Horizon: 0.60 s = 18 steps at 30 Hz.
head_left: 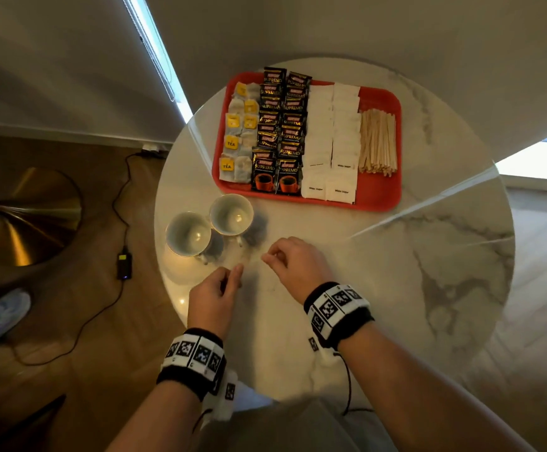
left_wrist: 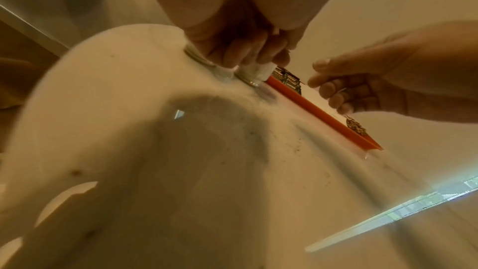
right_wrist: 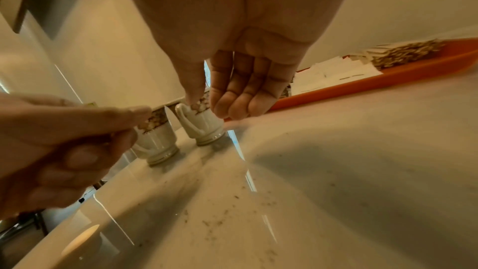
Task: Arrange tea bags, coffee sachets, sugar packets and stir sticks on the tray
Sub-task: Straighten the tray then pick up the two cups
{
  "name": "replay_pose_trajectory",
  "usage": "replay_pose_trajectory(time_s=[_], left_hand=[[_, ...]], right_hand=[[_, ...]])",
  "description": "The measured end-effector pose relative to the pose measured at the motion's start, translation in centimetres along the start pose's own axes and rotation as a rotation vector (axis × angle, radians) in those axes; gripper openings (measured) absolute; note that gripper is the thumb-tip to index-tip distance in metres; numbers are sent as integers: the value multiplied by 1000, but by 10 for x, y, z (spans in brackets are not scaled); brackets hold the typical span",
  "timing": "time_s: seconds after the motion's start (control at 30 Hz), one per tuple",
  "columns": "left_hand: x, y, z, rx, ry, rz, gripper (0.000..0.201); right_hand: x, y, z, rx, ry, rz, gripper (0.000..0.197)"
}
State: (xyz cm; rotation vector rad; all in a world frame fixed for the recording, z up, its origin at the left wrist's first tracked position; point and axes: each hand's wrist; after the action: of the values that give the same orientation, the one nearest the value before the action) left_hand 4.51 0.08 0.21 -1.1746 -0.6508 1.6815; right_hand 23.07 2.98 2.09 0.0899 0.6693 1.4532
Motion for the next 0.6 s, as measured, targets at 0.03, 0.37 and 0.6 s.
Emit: replay_pose_trajectory(time_s=[0.03, 0.37, 0.6], left_hand=[[1, 5, 5, 5, -20, 25, 45], [23, 16, 27, -239, -140, 84, 25], [28, 13, 26, -276, -76, -42, 19]], right_hand=[[3, 7, -2, 7, -4, -3, 26], [25, 49, -14, -16, -52, -81, 35], [25, 57, -14, -12, -89, -149, 23]])
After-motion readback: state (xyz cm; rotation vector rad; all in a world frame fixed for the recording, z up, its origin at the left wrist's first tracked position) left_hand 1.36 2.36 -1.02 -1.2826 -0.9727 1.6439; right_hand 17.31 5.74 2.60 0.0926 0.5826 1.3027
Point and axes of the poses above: each hand's wrist, its own x-axis towards the middle knuckle, its own z-axis out of the back of the hand, y = z × x, and after that the axes turned 10 degrees about -x, right-handed
